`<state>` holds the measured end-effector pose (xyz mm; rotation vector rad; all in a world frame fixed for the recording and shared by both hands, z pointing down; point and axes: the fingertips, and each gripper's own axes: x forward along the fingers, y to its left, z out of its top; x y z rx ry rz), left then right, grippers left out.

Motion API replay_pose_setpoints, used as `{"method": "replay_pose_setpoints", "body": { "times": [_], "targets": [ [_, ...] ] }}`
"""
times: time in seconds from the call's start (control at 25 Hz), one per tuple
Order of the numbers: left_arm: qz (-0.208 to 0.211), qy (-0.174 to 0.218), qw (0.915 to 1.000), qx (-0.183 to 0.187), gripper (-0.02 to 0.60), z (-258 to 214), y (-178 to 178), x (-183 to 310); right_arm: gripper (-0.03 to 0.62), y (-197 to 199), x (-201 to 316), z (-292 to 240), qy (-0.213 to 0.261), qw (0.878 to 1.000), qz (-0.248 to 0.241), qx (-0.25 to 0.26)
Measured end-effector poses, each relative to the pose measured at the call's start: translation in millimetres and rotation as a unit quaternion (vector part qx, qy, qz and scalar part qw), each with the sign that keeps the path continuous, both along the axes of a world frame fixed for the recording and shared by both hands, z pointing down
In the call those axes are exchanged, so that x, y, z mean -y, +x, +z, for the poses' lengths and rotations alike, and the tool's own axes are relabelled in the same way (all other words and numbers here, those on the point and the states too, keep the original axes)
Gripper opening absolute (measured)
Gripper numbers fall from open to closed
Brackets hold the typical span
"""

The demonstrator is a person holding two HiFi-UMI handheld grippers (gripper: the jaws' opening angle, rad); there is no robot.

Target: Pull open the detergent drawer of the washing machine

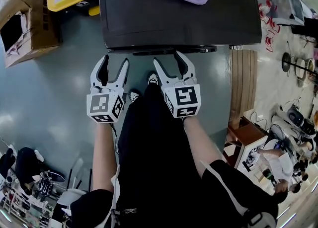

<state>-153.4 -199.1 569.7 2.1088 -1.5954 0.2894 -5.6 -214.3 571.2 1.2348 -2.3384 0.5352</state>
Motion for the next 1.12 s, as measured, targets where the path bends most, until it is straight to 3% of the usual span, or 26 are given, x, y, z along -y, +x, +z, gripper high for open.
{"method": "replay_pose_setpoints", "body": {
  "times": [0.48, 0.96, 1.12],
  "targets": [
    [0.005, 0.004, 0.9998, -0.019, 0.287, 1.4, 1.3, 16.0, 0.265, -3.5, 11.6, 3.0, -0.008, 1.0, 0.024, 0.004],
    [0.007, 0.022, 0.9991, -0.037, 0.285, -0.2, 3.4, 19.9, 0.204, 2.3, 16.7, 5.0, 0.011, 0.999, 0.034, -0.024],
    [0.014, 0.018, 0.9997, 0.002, 0.258, 1.6, 1.7, 18.2, 0.195, 1.1, 15.5, 3.7, 0.013, 0.999, 0.031, -0.031]
  ]
}}
